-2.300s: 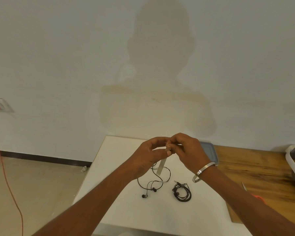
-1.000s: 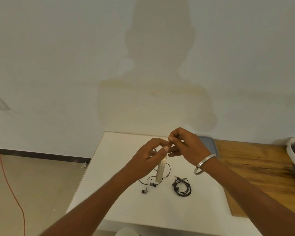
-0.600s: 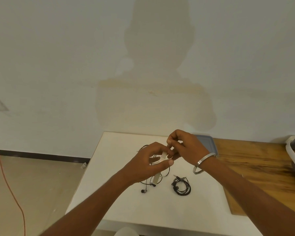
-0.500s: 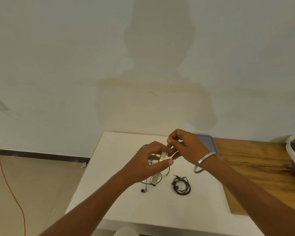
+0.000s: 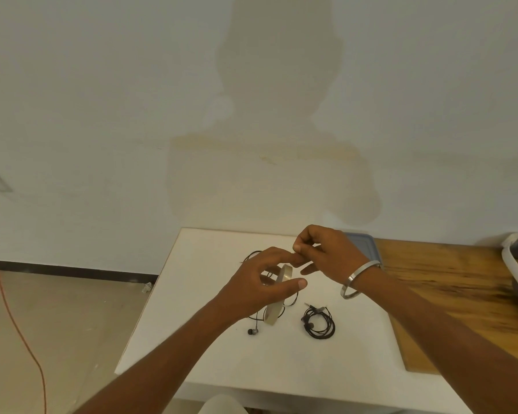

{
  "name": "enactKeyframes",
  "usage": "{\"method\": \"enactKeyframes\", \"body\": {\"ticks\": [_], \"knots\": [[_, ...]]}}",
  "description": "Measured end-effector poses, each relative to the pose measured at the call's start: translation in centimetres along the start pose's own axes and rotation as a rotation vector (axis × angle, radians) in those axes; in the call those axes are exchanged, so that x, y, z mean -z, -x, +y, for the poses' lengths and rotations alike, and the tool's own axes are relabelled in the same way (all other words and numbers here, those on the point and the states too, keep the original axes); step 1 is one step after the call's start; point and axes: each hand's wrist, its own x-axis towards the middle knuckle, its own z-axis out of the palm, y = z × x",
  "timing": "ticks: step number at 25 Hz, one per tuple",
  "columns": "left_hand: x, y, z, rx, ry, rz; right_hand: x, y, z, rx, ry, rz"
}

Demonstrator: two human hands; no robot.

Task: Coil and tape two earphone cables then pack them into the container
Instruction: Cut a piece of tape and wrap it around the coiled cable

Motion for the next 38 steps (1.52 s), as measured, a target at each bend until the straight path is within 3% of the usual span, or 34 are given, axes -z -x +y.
{"method": "enactKeyframes", "body": {"ticks": [15, 26, 38], "knots": [[0.0, -0.1, 0.1, 0.068, -0.002, -0.052, 0.8, 0.0, -0.8, -0.044, 0.000, -0.040], [-0.6, 0.5, -0.5, -0.034, 0.034, -0.082, 0.4, 0.0, 0.3, -0.048, 0.010, -0.075], [-0.3, 0.8, -0.7, -0.006, -0.023, -0.119, 0.1, 0.0, 0.5, -0.075, 0.003, -0.121]]}}
